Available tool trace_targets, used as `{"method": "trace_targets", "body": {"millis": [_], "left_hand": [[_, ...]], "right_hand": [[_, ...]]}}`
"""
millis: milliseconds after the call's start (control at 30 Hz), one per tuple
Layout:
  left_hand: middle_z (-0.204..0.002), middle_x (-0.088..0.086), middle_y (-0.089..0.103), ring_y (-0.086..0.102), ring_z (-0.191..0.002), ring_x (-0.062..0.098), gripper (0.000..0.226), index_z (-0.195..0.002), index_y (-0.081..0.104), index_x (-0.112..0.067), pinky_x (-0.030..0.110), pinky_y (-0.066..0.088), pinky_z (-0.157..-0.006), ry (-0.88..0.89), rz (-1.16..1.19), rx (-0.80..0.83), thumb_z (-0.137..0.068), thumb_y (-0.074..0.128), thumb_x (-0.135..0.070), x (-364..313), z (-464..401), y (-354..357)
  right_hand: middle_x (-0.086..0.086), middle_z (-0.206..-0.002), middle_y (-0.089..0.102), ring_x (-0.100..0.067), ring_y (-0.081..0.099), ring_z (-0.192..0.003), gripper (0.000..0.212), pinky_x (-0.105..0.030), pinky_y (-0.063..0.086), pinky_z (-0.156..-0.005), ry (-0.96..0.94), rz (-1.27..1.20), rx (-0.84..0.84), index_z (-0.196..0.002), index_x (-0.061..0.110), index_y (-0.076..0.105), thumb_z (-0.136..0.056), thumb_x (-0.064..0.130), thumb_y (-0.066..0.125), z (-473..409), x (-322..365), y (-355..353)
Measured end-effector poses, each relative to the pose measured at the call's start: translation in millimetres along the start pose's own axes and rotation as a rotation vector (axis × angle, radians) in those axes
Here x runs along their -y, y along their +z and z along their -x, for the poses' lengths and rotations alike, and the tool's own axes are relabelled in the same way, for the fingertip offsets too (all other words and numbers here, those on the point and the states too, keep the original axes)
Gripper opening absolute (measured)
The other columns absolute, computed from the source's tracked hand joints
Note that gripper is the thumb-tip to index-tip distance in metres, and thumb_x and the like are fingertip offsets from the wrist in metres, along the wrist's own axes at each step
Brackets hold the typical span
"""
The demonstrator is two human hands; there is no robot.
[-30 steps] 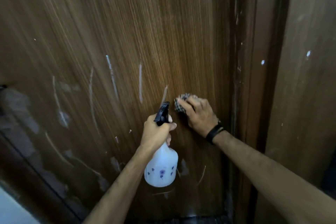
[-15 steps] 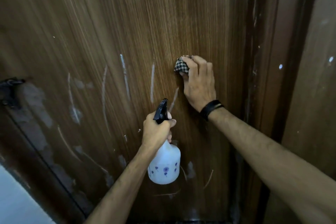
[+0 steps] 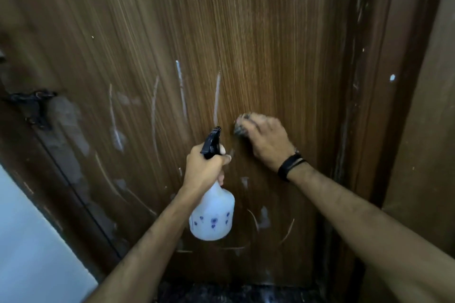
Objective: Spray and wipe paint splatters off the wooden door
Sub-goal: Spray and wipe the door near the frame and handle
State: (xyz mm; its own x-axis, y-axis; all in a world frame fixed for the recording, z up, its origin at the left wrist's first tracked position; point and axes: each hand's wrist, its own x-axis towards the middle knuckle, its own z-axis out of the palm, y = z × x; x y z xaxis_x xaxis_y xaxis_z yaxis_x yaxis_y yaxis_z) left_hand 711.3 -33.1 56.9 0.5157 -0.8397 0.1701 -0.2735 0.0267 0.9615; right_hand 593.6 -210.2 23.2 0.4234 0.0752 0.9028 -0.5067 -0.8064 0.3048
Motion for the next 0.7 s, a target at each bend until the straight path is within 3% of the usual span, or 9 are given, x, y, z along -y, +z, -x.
{"method": "trace_targets", "body": {"millis": [67,133,400,500,567,700], "left_hand": [[-0.057,0.0,0.056,0.051,-0.045,0.017,0.009,-0.095,0.062,-0.01,0.033,0.044,-0.053,0.01,0.027,0.033,-0.09,0.067,-0.004,-8,-2,-1],[-0.062,0.001,0.057,0.05,-0.046,0.016,0.009,-0.095,0.063,-0.01,0.032,0.044,-0.052,0.026,0.086,0.074,-0.09,0.067,-0.004,-18,-8,-5],[-0.072,0.008,0.062,0.053,-0.047,0.02,0.011,-0.096,0.065,-0.006,0.029,0.044,-0.047,0.257,0.134,0.084,-0.088,0.071,-0.008,-14,-25,-14],[-0.084,0.032,0.063,0.052,-0.045,0.019,0.009,-0.093,0.065,-0.002,0.029,0.043,-0.045,0.317,0.162,0.076,-0.088,0.069,-0.008,-19,-29,-14],[-0.094,0.038,0.062,0.05,-0.045,0.019,0.008,-0.084,0.065,-0.002,0.029,0.042,-0.045,0.369,0.203,0.089,-0.089,0.067,-0.008,-17,-29,-15],[-0.083,0.028,0.064,0.048,-0.043,0.018,0.03,-0.063,0.068,-0.021,0.028,0.041,-0.046,0.37,0.302,0.121,-0.09,0.066,-0.009,-1,-28,-22]], "right_hand": [[-0.008,-0.128,0.036,-0.027,0.043,-0.1,0.049,-0.041,0.048,-0.081,0.229,-0.007,-0.158,-0.135,0.015,0.042,-0.089,0.014,0.057,-37,-16,-14],[-0.006,-0.127,0.036,-0.024,0.041,-0.094,0.04,-0.038,0.048,-0.079,0.321,0.046,-0.256,-0.133,0.014,0.046,-0.094,0.016,0.052,-74,-30,-26],[-0.009,-0.124,0.045,-0.022,0.042,-0.093,0.039,-0.038,0.049,-0.077,0.308,0.128,-0.406,-0.131,0.013,0.05,-0.094,0.018,0.062,-86,-27,-10],[-0.009,-0.124,0.052,-0.021,0.044,-0.094,0.039,-0.037,0.051,-0.074,0.341,0.072,-0.439,-0.131,0.013,0.054,-0.094,0.019,0.063,-87,-24,-9],[-0.009,-0.126,0.053,-0.021,0.046,-0.095,0.04,-0.037,0.051,-0.074,0.34,0.092,-0.433,-0.134,0.013,0.054,-0.095,0.022,0.062,-82,-19,-9],[-0.007,-0.139,0.046,-0.021,0.042,-0.107,0.049,-0.035,0.044,-0.085,0.391,0.141,-0.379,-0.146,0.014,0.043,-0.1,0.031,0.048,-69,-4,-10]]}}
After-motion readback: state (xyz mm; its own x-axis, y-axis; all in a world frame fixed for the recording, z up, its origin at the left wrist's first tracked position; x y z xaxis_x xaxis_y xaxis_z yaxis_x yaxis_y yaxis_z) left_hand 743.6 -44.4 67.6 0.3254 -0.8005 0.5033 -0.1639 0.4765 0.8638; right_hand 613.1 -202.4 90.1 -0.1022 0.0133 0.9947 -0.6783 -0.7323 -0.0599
